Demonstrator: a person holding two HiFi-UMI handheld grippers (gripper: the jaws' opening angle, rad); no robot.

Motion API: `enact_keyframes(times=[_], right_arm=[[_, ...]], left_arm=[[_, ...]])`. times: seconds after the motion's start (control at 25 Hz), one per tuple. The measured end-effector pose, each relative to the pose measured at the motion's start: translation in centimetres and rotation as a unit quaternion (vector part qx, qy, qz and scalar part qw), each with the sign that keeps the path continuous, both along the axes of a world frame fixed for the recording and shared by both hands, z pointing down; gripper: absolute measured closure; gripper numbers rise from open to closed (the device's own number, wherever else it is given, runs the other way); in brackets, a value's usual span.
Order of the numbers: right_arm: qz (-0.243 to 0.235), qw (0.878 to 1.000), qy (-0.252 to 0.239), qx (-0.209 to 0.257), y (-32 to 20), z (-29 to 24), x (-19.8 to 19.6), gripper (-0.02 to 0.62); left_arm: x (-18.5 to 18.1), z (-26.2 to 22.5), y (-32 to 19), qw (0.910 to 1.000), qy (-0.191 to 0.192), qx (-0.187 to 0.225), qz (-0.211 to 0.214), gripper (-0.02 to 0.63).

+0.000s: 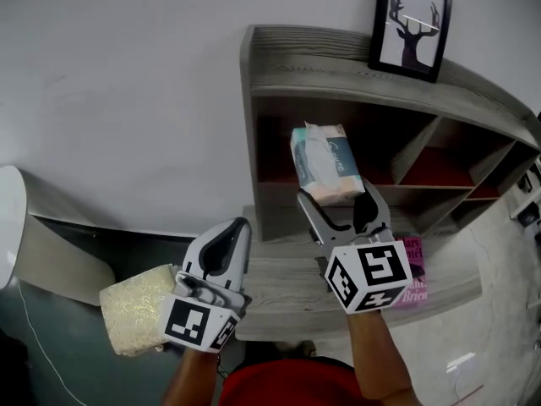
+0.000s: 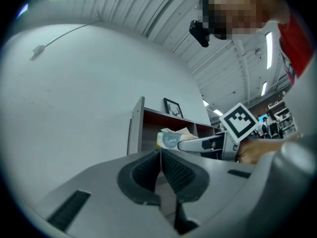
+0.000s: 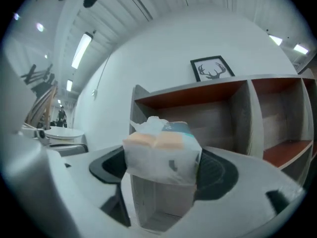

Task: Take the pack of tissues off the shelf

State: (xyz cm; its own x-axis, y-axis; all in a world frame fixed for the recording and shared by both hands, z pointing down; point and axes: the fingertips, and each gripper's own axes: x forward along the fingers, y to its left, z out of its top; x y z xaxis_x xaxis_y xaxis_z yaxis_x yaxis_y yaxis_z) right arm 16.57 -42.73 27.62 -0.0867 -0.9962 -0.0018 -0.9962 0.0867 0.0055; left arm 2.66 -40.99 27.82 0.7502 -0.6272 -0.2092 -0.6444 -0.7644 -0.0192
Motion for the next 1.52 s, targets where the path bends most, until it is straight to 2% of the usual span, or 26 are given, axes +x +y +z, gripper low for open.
enact_keyframes(times=[0.32, 0.6, 0.88, 1.52], right_arm=[[-0.066, 0.997, 0.014, 0.035, 7.8, -1.6, -0.3, 0.195], [-0.08, 0.996, 0.008, 0.047, 11.9, 0.1, 0.5, 0.201], [-0.08, 0.996, 0.001, 0.037, 13.2, 1.8, 1.0, 0.207], [-0.077, 0.996, 0.018, 0.04, 13.1, 1.5, 1.2, 0.207]], left_arm=[[2.0, -1.7, 4.0, 0.9997, -0.002, 0.025, -0.001, 0.594], [2.5, -2.2, 6.0, 0.9991, -0.011, 0.04, -0.012, 0.594], [2.4, -1.4, 6.1, 0.9992, -0.015, 0.027, -0.024, 0.594], [3.9, -1.3, 5.8, 0.9994, -0.016, 0.028, -0.015, 0.594]])
